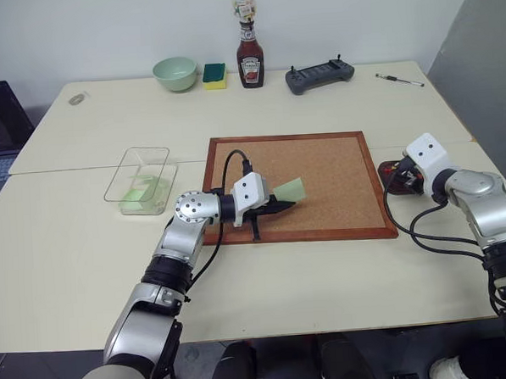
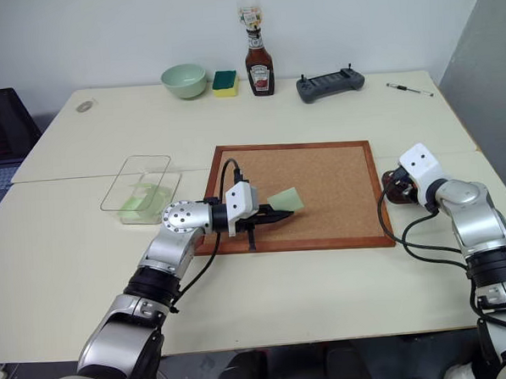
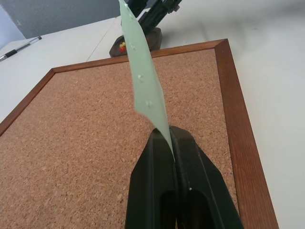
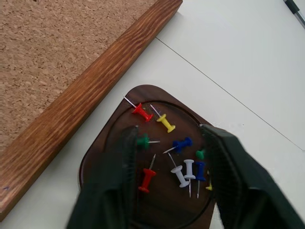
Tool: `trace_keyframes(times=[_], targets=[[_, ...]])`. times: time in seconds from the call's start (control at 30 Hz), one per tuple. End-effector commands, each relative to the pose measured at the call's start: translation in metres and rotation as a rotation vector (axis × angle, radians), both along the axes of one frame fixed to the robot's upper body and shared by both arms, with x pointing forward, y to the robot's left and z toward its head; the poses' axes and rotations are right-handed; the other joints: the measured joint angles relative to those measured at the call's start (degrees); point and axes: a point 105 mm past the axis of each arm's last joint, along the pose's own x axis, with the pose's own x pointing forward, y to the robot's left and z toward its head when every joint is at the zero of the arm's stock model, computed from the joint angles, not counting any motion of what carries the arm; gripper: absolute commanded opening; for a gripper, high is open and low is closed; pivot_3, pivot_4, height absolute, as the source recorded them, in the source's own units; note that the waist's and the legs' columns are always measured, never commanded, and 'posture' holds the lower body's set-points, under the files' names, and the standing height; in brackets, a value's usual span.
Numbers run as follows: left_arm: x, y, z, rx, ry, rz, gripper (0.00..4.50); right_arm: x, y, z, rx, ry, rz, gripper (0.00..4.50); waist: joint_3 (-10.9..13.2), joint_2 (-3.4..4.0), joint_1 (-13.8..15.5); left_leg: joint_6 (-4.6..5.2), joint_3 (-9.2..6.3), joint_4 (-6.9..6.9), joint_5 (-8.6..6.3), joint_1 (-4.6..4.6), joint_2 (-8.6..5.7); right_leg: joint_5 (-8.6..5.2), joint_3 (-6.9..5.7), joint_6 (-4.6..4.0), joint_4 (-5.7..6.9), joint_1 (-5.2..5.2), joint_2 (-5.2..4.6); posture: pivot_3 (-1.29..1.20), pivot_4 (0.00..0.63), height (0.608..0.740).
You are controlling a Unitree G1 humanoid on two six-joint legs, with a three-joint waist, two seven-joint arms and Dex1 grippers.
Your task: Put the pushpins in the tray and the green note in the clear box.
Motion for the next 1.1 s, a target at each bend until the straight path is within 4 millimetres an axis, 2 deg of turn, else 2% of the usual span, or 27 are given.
trace_keyframes(times=[0.03, 0.1, 0.17, 0.23, 0.37, 0.47, 0.5, 0.57, 0.63, 0.73, 0.8, 1.0, 1.1], targets=[[0.002, 0.001, 0.01, -0.01, -0.046, 0.004, 0.0, 0.002, 0.001, 0.03, 0.014, -0.085, 0.008, 3.21, 0.0, 0.0, 0.0, 0.0, 0.0, 0.0, 0.0, 0.0, 0.0, 0.0, 0.0, 0.0, 0.0, 0.0, 0.0, 0.0, 0.15, 0.74], [0.003, 0.002, 0.013, -0.018, -0.049, 0.013, 0.0, -0.002, 0.004, 0.038, 0.035, -0.09, 0.035, 3.7, 0.0, 0.0, -0.03, 0.0, 0.0, 0.0, 0.0, 0.0, 0.0, 0.0, 0.0, 0.0, 0.0, 0.0, 0.0, 0.0, 0.15, 0.74], [0.006, 0.003, 0.019, -0.02, -0.069, 0.034, 0.0, -0.007, 0.013, 0.048, 0.054, -0.096, 0.099, 3.78, 0.0, 0.0, -0.04, 0.0, 0.0, 0.0, 0.0, 0.0, 0.01, 0.0, 0.0, 0.0, 0.01, 0.0, 0.0, 0.0, 0.15, 0.74], [0.008, 0.007, 0.03, -0.023, -0.123, 0.062, 0.0, -0.017, 0.033, 0.056, 0.061, -0.101, 0.237, 3.78, 0.0, 0.0, -0.04, 0.0, -0.02, 0.0, 0.0, 0.0, 0.01, 0.0, 0.0, 0.0, 0.01, 0.0, 0.0, 0.0, 0.15, 0.74], [0.019, 0.025, 0.056, -0.046, -0.186, 0.216, 0.0, -0.04, 0.085, 0.071, 0.12, -0.116, 0.552, 3.78, 0.01, -0.02, -0.22, 0.0, -0.04, 0.01, 0.0, 0.0, 0.02, 0.0, -0.01, 0.0, 0.0, 0.0, 0.02, 0.0, 0.15, 0.74], [0.026, 0.059, 0.073, -0.05, -0.2, 0.421, 0.0, -0.057, 0.135, 0.084, 0.23, -0.104, 0.773, 3.78, 0.02, -0.03, -0.48, 0.0, -0.08, 0.02, 0.0, 0.0, 0.07, 0.0, -0.02, 0.01, 0.0, 0.02, 0.06, 0.0, 0.15, 0.74], [0.027, 0.068, 0.077, -0.049, -0.206, 0.472, 0.0, -0.061, 0.145, 0.087, 0.253, -0.096, 0.82, 3.78, 0.02, -0.03, -0.7, 0.0, -0.09, 0.03, 0.0, 0.02, 0.07, 0.0, -0.02, 0.01, 0.01, 0.04, 0.07, 0.0, 0.15, 0.74], [0.029, 0.1, 0.084, -0.053, -0.208, 0.64, 0.0, -0.068, 0.172, 0.091, 0.302, -0.079, 0.925, 3.78, 0.02, -0.02, -1.04, 0.0, -0.13, 0.03, 0.0, 0.03, 0.08, 0.0, -0.02, 0.0, 0.04, 0.04, 0.09, 0.0, 0.15, 0.74], [0.027, 0.129, 0.088, -0.051, -0.204, 0.783, 0.0, -0.073, 0.194, 0.095, 0.342, -0.067, 1.007, 3.78, 0.02, -0.03, -1.51, 0.0, -0.17, 0.03, 0.0, 0.04, 0.11, 0.0, -0.01, 0.0, 0.06, 0.02, 0.15, 0.0, 0.15, 0.74], [0.018, 0.172, 0.084, -0.052, -0.164, 0.979, 0.0, -0.08, 0.223, 0.1, 0.398, -0.065, 1.117, 3.78, 0.02, -0.04, -1.58, 0.0, -0.25, 0.01, 0.0, 0.06, 0.14, 0.0, -0.04, 0.0, 0.11, -0.01, 0.2, 0.0, 0.15, 0.74], [0.012, 0.193, 0.078, -0.04, -0.147, 1.074, 0.0, -0.082, 0.234, 0.102, 0.419, -0.063, 1.152, 3.78, 0.04, -0.06, -1.39, 0.0, -0.27, 0.01, 0.0, 0.05, 0.13, 0.0, -0.06, 0.0, 0.15, -0.03, 0.19, 0.0, 0.15, 0.74], [0.004, 0.231, 0.07, -0.023, -0.145, 1.264, 0.0, -0.086, 0.25, 0.097, 0.431, -0.037, 1.199, 3.78, 0.05, -0.09, 0.29, -0.01, -0.27, 0.04, 0.0, 0.02, 0.08, 0.01, -0.05, -0.01, 0.11, -0.03, 0.14, 0.0, 0.15, 0.74], [0.004, 0.241, 0.066, -0.021, -0.135, 1.312, 0.0, -0.086, 0.254, 0.094, 0.425, -0.032, 1.202, 3.78, 0.05, -0.09, 0.41, -0.02, -0.27, 0.03, 0.0, 0.02, 0.09, 0.01, -0.05, -0.02, 0.12, -0.04, 0.14, 0.0, 0.15, 0.74]])
